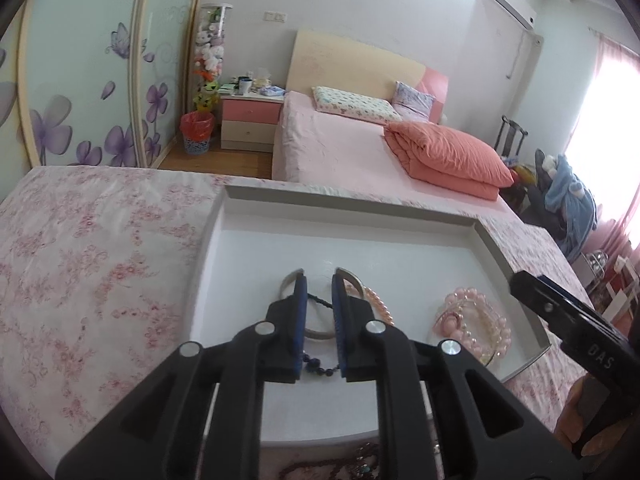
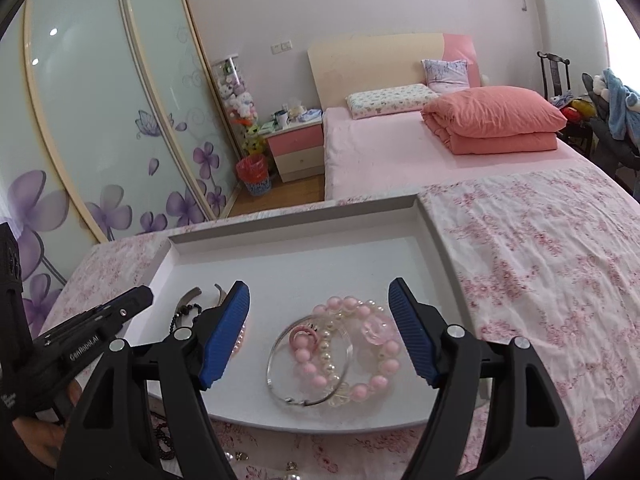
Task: Organize jewelry
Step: 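Carry the black necklace and silver bangle over the tray with both grippers, then open both grippers to drop the necklace and bangle into the tray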
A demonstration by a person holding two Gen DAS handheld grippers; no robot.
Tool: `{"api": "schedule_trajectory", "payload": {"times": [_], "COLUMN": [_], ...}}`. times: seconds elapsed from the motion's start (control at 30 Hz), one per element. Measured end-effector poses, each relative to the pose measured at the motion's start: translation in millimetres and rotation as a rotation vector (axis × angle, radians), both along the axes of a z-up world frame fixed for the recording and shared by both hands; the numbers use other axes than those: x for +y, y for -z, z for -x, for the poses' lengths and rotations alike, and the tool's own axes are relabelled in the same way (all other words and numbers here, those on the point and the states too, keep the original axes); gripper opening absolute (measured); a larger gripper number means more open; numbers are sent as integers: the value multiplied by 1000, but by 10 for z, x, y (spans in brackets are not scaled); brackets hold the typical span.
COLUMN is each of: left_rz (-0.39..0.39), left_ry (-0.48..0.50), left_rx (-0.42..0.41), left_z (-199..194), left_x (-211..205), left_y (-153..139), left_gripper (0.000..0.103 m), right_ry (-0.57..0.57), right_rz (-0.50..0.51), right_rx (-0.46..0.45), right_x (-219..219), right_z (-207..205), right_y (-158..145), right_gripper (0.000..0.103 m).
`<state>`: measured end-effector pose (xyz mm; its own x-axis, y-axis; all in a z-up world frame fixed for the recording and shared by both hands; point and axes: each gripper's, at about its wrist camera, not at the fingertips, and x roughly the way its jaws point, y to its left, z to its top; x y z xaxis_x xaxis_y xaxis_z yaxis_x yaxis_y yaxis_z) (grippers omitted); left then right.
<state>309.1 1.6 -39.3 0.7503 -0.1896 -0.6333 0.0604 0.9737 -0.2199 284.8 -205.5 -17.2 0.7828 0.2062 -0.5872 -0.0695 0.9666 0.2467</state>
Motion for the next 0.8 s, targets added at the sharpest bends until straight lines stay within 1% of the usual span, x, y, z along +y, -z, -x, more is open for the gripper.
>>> {"api": "schedule_trajectory", "payload": {"times": [0.2, 0.33, 0.53, 0.63, 0.67, 0.73, 0.8], "left_rz": [-7, -12, -31, -66, -76, -107, -131], "left_ry": [-16, -18, -18, -10, -5, 7, 12], "left_rx": [-22, -35, -46, -38, -33, -13, 8], "left_z": [158, 300, 549, 753, 808, 931, 1025], "left_x": [45, 72, 109, 155, 173, 210, 240], "left_y": [-126, -207, -291, -251, -222, -144, -65], "left_gripper": [15, 16, 23, 29, 33, 40, 50], "right_ry": [-1, -14, -47, -77, -92, -127, -163], "right_rz": [3, 9, 33, 64, 77, 105, 124], "right_rx": [-16, -33, -40, -13, 4, 52, 103], "right_x": [19, 55, 85, 97, 105, 125, 154], "right_z": [76, 201, 422, 558, 597, 692, 768], "right_y": [-74, -137, -175, -108, -68, 56, 187], "right_gripper": [72, 72, 71, 68, 67, 62, 53]}}
